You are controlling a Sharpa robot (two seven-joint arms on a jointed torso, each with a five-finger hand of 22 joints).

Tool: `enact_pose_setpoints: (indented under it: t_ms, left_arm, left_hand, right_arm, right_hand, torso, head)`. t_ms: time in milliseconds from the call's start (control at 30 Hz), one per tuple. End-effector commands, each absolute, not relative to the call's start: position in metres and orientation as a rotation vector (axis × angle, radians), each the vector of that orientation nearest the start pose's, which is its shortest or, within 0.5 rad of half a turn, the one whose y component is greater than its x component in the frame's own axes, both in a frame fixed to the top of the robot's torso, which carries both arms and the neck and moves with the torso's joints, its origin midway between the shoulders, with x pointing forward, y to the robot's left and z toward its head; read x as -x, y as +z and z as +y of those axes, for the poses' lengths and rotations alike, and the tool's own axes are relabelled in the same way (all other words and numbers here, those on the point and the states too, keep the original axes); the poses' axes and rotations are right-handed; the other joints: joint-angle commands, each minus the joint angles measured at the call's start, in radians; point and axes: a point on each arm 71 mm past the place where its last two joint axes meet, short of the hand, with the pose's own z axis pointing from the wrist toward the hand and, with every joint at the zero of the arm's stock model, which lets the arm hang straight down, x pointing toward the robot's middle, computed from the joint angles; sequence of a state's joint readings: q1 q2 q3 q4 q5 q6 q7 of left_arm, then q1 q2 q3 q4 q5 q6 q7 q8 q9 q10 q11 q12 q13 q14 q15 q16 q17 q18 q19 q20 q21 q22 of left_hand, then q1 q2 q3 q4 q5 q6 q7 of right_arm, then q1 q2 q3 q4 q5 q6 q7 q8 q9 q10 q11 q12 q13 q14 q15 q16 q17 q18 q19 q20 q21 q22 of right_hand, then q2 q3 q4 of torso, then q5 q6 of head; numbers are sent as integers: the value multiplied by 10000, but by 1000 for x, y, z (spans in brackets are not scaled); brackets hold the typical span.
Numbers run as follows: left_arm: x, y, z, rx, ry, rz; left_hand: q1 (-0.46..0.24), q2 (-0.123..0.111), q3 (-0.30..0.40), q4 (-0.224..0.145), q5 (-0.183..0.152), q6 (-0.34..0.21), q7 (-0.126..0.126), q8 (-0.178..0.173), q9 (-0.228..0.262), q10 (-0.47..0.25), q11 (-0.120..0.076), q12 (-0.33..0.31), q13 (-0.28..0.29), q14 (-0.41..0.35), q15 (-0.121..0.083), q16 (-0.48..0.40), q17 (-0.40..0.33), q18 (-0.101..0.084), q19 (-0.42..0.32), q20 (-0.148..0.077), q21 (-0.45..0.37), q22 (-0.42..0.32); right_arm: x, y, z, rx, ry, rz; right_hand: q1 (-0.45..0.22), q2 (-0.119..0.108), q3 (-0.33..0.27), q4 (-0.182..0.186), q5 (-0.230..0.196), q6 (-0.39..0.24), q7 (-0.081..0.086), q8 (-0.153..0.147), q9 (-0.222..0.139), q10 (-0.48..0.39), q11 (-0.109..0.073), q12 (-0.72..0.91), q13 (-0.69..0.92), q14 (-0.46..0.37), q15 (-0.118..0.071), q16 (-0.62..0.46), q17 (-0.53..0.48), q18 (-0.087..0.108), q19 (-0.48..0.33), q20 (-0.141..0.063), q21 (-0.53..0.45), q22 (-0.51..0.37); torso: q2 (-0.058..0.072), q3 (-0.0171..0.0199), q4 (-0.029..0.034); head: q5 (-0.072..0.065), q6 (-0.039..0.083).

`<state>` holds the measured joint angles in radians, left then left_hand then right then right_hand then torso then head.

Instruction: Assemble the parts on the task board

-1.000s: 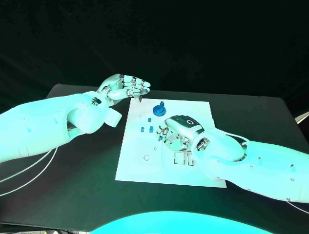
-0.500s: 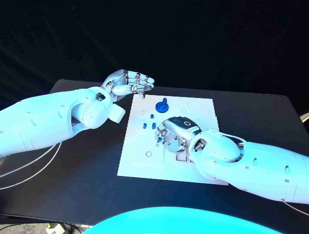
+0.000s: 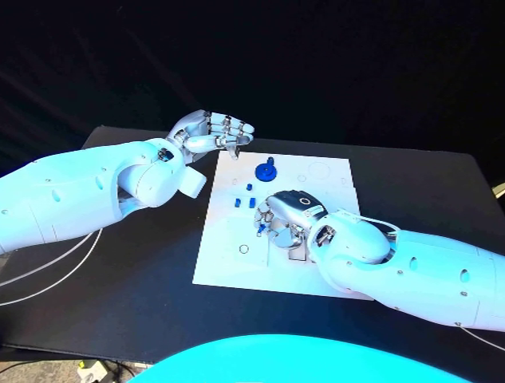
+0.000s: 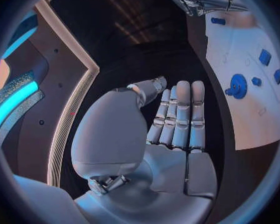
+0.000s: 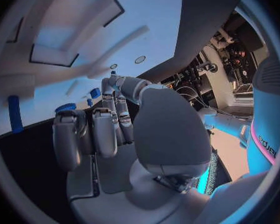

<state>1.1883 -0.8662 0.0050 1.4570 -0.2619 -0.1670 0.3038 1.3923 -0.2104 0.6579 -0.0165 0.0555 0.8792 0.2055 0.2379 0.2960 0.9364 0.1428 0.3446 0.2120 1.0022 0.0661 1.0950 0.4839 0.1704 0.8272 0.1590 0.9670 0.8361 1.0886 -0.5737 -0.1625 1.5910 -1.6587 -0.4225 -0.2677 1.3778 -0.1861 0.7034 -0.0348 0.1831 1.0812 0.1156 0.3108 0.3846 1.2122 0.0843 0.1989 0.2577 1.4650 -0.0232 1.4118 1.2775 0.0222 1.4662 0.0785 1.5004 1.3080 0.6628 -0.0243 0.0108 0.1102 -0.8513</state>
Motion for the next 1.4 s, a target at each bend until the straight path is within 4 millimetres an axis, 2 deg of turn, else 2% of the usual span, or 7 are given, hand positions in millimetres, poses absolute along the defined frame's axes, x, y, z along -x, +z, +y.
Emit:
enact_pose_setpoints:
  t_ms: [33, 567, 1000, 1400]
  left_arm:
    - [-500, -173, 228, 8641, -15026, 15664]
    - [-500, -173, 229, 8659, -15000, 15683]
    - [-500, -173, 229, 8662, -14998, 15692]
    - [-500, -173, 229, 8662, -14996, 15692]
  left_hand:
    - [-19, 58, -46, 12, 64, -22, 17, 25, -11, -76, 24, 35, -15, -36, 19, -43, -17, 134, 13, 38, -47, -8]
    - [-22, 59, -63, 12, 67, -25, 15, 39, -11, -102, 25, 52, -22, -45, 23, -52, -27, 136, 9, 46, -75, -26]
    - [-22, 59, -63, 12, 67, -25, 15, 39, -11, -102, 25, 52, -22, -45, 23, -52, -27, 136, 9, 46, -75, -26]
    - [-22, 59, -63, 12, 67, -25, 15, 39, -11, -102, 25, 52, -22, -45, 23, -52, -27, 136, 9, 46, -75, -26]
  right_arm:
    - [-405, -255, -52, 3910, 7858, 16879]
    - [-404, -259, -51, 3966, 7809, 17022]
    - [-406, -263, -50, 4055, 7591, 17167]
    - [-403, -266, -46, 4322, 7508, 17388]
  right_hand:
    - [-87, 22, 63, 0, 69, 57, 11, 58, 10, 471, -402, 26, 16, 462, -91, -57, -8, -49, 753, -78, -31, 2244]
    - [-116, 25, 74, -12, 67, 52, 13, 56, 19, 475, -401, 14, 21, 459, -90, -69, -29, -46, 748, -79, -43, 2239]
    - [-130, 28, 80, -19, 66, 48, 15, 55, 24, 476, -401, 7, 23, 455, -91, -78, -46, -42, 742, -79, -59, 2231]
    - [-155, 24, 81, -24, 63, 40, 20, 52, 29, 474, -397, -3, 26, 452, -90, -87, -61, -37, 733, -79, -81, 2221]
  torso:
    - [-1, 4, 11]
    - [-10, -4, 2]
    - [-6, -9, 15]
    - [-15, -12, 2]
  head:
    - [24, -49]
    - [69, -106]
    - [48, -99]
    - [31, -126]
